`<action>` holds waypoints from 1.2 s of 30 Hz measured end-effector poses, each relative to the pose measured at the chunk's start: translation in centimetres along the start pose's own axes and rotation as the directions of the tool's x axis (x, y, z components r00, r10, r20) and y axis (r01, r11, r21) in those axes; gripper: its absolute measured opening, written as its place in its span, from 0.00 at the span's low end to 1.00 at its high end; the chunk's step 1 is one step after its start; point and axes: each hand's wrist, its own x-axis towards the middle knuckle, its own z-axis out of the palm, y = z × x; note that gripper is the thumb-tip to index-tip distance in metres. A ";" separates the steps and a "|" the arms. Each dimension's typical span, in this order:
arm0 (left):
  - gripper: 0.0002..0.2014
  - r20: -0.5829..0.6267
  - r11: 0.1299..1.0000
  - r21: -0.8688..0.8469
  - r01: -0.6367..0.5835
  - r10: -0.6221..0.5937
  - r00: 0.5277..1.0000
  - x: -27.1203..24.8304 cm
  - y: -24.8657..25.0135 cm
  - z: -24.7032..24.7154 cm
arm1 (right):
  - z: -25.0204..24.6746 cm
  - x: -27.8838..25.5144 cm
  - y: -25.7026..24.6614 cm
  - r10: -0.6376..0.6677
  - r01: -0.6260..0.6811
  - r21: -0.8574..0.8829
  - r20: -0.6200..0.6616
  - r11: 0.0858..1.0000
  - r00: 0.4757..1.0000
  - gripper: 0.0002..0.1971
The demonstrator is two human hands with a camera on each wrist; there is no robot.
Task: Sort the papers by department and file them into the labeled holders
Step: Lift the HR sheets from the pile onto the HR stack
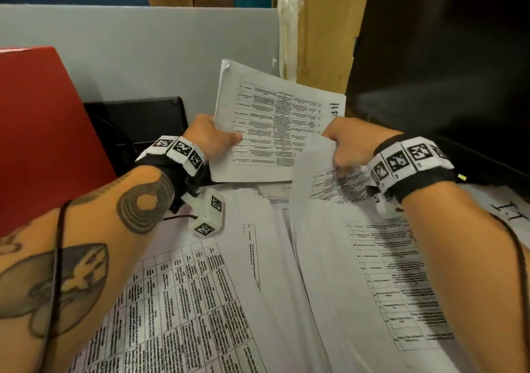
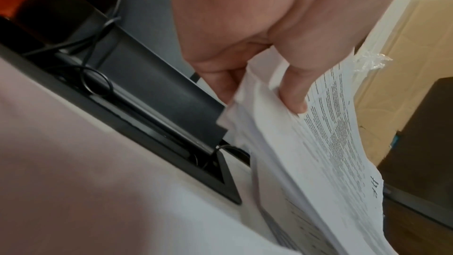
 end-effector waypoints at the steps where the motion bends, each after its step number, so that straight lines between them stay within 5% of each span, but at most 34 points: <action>1: 0.18 0.018 1.000 -0.008 0.008 -0.008 1.000 0.1 0.3 0.5 | -0.1 0.0 0.2 0.002 -0.002 0.021 -0.001 1.000 1.000 0.26; 9: 0.20 0.156 0.975 0.194 0.106 -0.137 0.978 1.1 1.3 3.5 | 0.6 0.0 -0.7 -0.030 0.031 -0.037 0.041 0.999 0.999 0.28; 14: 0.16 0.119 0.920 0.387 0.056 -0.111 0.987 1.2 1.6 3.5 | 1.0 0.0 -1.6 -0.071 0.081 -0.089 0.103 0.993 0.992 0.28; 19: 0.18 0.152 0.950 0.257 0.177 -0.220 0.964 2.3 0.5 3.6 | 1.0 0.1 -1.7 -0.068 0.076 -0.072 0.106 0.994 0.992 0.27; 23: 0.20 0.302 0.976 0.123 0.180 -0.209 0.930 2.1 0.9 5.2 | 0.6 0.2 -1.6 -0.066 0.072 -0.067 0.096 0.995 0.993 0.25; 27: 0.15 0.381 0.921 0.367 0.126 -0.273 0.883 0.3 2.8 6.0 | 0.4 0.1 -1.6 -0.066 0.072 -0.064 0.091 0.995 0.994 0.24; 31: 0.15 0.205 0.820 0.569 0.058 -0.210 0.956 0.2 3.9 6.2 | 0.7 0.2 -1.6 -0.056 0.063 -0.075 0.094 0.995 0.994 0.26; 36: 0.19 0.195 0.737 0.672 -0.065 -0.092 0.977 0.6 4.9 7.1 | 0.4 0.2 -1.6 -0.051 0.057 -0.050 0.101 0.997 0.994 0.26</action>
